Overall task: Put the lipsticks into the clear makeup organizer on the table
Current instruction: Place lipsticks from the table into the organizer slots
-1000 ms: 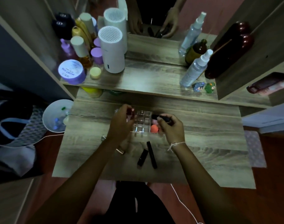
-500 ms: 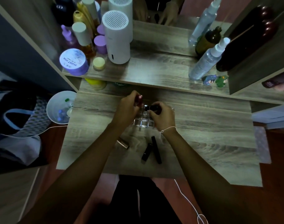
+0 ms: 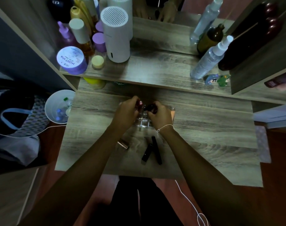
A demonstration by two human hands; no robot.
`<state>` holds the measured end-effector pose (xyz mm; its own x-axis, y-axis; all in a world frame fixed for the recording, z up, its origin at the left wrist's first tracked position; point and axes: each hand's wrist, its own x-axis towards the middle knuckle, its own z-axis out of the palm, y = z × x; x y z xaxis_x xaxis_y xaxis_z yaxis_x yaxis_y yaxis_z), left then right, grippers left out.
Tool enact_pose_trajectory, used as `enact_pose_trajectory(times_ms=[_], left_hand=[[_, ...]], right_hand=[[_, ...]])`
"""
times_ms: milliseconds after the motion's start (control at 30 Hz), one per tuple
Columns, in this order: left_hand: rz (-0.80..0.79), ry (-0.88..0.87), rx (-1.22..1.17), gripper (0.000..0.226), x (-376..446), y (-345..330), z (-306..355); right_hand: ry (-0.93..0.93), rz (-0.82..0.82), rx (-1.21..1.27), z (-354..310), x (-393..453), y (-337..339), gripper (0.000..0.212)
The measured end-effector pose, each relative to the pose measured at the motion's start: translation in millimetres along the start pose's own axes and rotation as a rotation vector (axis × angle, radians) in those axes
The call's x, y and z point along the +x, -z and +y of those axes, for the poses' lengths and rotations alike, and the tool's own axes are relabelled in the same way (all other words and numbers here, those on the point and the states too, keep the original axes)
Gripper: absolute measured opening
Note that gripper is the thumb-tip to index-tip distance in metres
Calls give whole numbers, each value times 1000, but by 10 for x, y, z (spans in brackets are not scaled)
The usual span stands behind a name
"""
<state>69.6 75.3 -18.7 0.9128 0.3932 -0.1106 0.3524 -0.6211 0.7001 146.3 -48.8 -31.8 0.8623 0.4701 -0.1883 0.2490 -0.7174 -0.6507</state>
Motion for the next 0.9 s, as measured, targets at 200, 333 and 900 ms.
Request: enact_pose_trajectory(times_ms=[200, 333, 900], left_hand=[[5, 14, 39, 31, 5, -19, 8], [68, -7, 21, 27, 7, -25, 0], [131, 0, -3, 25, -143, -14, -39]], right_hand=[[-6, -7, -8, 2, 2, -14, 26], [-4, 37, 14, 15, 23, -19, 20], [12, 15, 129, 67, -124, 77, 23]])
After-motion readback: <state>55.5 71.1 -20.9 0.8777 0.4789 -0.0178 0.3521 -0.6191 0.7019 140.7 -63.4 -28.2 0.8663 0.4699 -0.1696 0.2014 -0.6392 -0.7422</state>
